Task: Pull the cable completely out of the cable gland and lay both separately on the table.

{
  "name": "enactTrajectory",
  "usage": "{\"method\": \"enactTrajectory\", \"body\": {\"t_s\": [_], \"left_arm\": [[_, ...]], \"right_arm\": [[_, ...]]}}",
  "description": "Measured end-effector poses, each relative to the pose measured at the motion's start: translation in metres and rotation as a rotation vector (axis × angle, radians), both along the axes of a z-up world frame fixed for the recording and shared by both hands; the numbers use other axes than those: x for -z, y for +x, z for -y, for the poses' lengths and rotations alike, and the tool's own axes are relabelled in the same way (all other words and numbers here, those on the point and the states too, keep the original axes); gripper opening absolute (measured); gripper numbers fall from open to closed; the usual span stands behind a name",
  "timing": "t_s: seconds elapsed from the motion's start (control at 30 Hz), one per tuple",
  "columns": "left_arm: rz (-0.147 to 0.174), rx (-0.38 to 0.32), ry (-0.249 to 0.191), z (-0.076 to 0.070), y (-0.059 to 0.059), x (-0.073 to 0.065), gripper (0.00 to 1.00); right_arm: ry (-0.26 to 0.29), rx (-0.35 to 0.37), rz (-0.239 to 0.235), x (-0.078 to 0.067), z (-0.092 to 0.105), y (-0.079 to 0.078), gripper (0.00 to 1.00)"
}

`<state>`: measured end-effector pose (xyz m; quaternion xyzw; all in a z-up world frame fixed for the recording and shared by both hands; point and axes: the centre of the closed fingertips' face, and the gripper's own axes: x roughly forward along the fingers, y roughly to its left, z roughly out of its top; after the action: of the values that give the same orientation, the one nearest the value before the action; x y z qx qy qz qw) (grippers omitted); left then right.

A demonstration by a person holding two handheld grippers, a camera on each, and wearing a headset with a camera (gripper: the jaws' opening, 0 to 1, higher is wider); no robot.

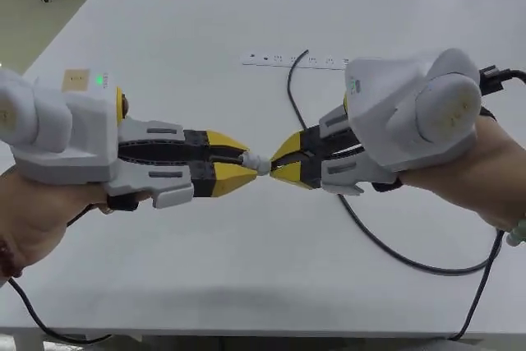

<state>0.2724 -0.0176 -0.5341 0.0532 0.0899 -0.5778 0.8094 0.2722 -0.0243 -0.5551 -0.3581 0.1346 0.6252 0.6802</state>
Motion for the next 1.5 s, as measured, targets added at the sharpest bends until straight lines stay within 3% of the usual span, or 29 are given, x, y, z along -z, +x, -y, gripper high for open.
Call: {"method": "enactTrajectory", "body": {"t_s": [0.23,0.37,0.63,0.87,1.2,1.33,1.5], "left_arm": [[0.002,-0.011,-0.004,-0.004,0.003,-0.002,0.15],[0.001,-0.024,-0.006,-0.008,0.006,-0.003,0.15],[0.000,-0.032,-0.005,-0.008,0.009,-0.002,0.15],[0.001,-0.047,-0.006,-0.013,0.014,-0.002,0.15],[-0.007,-0.060,0.003,-0.017,0.019,0.003,0.15],[-0.007,-0.077,0.006,-0.017,0.026,0.006,0.15],[-0.006,-0.121,0.020,-0.021,0.039,0.014,0.15]], "right_arm": [[-0.063,0.034,0.012,0.010,0.019,0.010,0.00],[-0.104,0.090,0.016,0.017,0.037,0.025,0.00],[-0.078,0.113,-0.003,0.011,0.043,0.032,0.00],[-0.095,0.137,0.007,0.014,0.050,0.039,0.00],[-0.018,0.219,-0.009,0.001,0.056,0.059,0.00],[0.043,0.282,-0.006,-0.009,0.056,0.075,0.00],[0.140,0.352,-0.059,-0.017,0.052,0.096,0.00]]}}
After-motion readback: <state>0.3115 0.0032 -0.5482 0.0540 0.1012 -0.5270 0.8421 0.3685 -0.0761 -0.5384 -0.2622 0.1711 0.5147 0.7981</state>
